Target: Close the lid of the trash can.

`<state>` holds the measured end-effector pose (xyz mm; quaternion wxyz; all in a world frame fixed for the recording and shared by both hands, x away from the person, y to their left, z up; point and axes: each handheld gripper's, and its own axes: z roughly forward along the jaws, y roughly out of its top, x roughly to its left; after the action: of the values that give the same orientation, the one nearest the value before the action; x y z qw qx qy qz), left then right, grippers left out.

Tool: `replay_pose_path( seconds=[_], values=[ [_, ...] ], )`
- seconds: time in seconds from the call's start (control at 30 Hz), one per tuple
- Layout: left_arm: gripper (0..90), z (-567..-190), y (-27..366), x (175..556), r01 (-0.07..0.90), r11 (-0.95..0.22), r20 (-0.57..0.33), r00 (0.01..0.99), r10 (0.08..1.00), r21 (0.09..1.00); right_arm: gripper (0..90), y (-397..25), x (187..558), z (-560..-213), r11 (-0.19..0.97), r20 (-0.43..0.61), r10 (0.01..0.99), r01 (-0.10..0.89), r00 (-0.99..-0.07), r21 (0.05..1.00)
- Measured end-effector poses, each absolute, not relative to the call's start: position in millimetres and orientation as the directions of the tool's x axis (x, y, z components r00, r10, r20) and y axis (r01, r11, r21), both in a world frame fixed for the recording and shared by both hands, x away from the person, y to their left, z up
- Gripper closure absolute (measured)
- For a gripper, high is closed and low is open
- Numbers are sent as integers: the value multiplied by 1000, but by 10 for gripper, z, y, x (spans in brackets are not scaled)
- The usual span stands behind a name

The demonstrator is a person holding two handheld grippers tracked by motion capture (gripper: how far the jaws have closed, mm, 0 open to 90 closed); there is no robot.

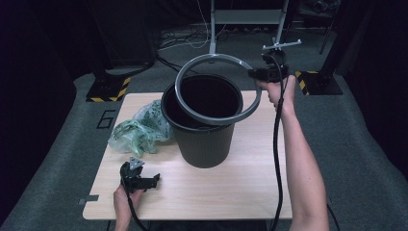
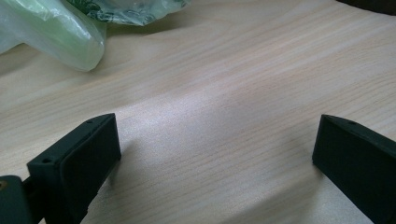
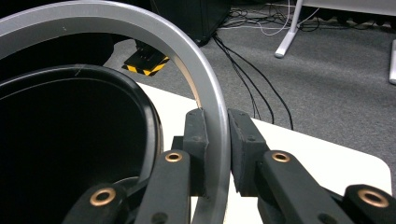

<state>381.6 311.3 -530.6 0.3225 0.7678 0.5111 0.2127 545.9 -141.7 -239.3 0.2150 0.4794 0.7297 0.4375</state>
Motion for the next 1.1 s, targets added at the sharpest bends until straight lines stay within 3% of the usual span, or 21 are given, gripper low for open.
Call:
replay_pose_path(
  seconds=[1.1],
  values=[
    [8, -5307, 3114, 3817, 647, -271, -2, 388, 921, 713, 783, -960, 5553, -2579, 223, 99, 861, 546, -498, 807]
  ],
)
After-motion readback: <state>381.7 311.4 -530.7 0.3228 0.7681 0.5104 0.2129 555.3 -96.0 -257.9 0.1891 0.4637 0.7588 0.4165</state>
